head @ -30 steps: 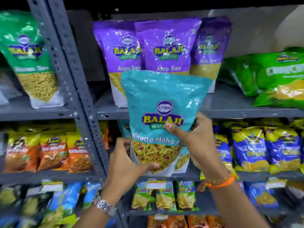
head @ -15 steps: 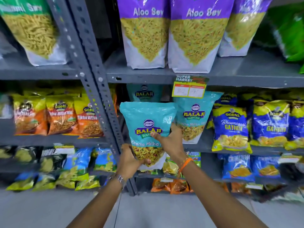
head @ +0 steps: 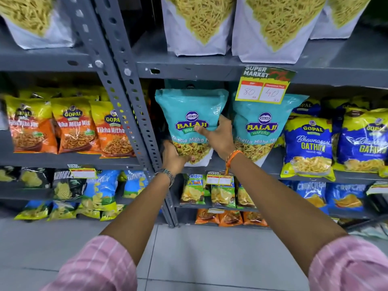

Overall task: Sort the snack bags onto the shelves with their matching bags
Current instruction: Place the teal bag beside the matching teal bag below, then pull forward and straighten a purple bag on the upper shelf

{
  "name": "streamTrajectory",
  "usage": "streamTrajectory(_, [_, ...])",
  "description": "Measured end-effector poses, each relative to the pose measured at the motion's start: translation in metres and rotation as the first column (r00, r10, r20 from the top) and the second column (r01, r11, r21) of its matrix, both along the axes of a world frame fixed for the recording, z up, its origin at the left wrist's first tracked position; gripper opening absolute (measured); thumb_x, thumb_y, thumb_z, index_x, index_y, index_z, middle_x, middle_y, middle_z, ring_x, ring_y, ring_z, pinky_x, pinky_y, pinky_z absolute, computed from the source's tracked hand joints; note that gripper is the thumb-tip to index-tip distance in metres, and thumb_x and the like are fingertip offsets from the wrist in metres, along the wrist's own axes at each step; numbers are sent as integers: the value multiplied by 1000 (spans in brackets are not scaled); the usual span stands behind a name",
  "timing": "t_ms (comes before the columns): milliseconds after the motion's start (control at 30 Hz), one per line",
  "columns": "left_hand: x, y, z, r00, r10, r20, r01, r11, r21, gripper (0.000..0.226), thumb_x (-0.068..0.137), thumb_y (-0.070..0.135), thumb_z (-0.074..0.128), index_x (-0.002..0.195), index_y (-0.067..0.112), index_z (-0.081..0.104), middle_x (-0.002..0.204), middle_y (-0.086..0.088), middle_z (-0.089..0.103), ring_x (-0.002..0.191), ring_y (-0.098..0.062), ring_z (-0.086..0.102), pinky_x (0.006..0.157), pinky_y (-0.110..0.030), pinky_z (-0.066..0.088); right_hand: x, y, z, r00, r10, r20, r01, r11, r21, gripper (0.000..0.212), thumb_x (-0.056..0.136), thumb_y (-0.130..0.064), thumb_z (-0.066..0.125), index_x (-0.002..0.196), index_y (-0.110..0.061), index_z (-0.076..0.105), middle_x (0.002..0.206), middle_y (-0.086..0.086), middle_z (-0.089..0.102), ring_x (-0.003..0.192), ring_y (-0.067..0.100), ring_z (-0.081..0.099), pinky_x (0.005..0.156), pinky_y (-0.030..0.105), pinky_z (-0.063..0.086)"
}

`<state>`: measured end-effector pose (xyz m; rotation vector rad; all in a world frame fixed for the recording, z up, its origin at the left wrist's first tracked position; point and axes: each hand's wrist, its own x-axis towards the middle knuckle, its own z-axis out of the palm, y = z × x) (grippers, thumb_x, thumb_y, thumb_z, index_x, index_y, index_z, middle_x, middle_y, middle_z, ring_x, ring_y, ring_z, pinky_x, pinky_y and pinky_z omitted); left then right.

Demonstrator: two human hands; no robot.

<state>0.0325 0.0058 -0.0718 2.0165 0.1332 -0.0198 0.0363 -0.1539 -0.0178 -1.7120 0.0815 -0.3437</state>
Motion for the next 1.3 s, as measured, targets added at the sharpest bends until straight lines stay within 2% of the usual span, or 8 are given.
streamTrajectory(267, [15, 2, -8, 999, -10, 31, 10, 1000, -5, 66, 71, 7, 88, 112, 15, 36, 120, -9, 61, 115, -25, 61, 90, -34, 50, 16, 1, -12, 999, -49, -21, 50, 998, 44, 57, 69, -27, 90, 117, -5, 66, 116, 8, 75, 110, 25, 72, 92, 50, 61])
streamTrajectory(533, [11, 7, -6, 1000, -1, 31, 1, 1000, -5, 72, 68, 10, 91, 117, 11, 38, 130, -16, 62, 123, -32, 62, 93, -37, 51, 12, 7, -12, 998, -19, -55, 23, 997, 80, 53, 76, -9, 86, 123, -4, 63, 120, 13, 74, 111, 26, 72, 95, 50, 60])
streamTrajectory(833, [-54, 3, 33, 997, -16, 72, 26, 989, -144, 91, 70, 6, 90, 143, 8, 36, 130, 7, 41, 127, -8, 44, 99, -21, 36, -84, 6, 13, 978, -185, -101, 206, 940, 272, 68, 77, -8, 85, 136, -7, 52, 144, 9, 58, 136, 21, 54, 107, 29, 46])
streamTrajectory(900, [-77, 1, 48, 992, -6, 123, 30, 981, -190, 74, 71, 1, 87, 127, 27, 44, 128, 11, 40, 125, -6, 41, 100, -19, 35, -125, 3, 28, 965, -258, -51, 262, 923, 281, 49, 79, -8, 83, 122, -12, 61, 127, 3, 68, 122, 16, 64, 92, 19, 53])
streamTrajectory(1000, [-96, -6, 83, 969, 29, 244, 51, 949, -312, 70, 74, -3, 84, 119, 32, 43, 127, 8, 56, 124, -10, 57, 103, -19, 44, -159, -21, 69, 927, -355, 123, 314, 911, 266, 28, 78, -5, 83, 97, -18, 67, 98, 0, 73, 94, 13, 69, 78, 25, 58])
streamTrajectory(1067, [-99, -18, 119, 941, 18, 338, 111, 926, -360, 62, 78, -1, 82, 113, 39, 50, 123, 5, 64, 114, -5, 65, 103, -27, 51, -158, -45, 105, 881, -405, 243, 338, 900, 274, 26, 78, -2, 82, 91, -18, 65, 91, 3, 71, 84, 11, 66, 76, 25, 58])
streamTrajectory(1200, [-88, -52, 201, 823, 2, 568, 207, 930, -303, 55, 77, 3, 83, 112, 34, 54, 117, 6, 66, 108, -4, 67, 95, -15, 52, -141, -91, 175, 763, -460, 454, 339, 883, 325, 31, 79, 0, 81, 88, -23, 61, 84, 2, 65, 74, 3, 62, 70, 15, 53])
streamTrajectory(1300, [-66, -72, 243, 758, -19, 653, 203, 957, -208, 60, 74, 18, 87, 120, 24, 51, 124, -1, 63, 115, -11, 64, 101, -18, 49, -117, -120, 220, 743, -404, 533, 267, 910, 317, 36, 78, -3, 83, 94, -25, 59, 88, 0, 64, 75, 2, 61, 75, 23, 54])
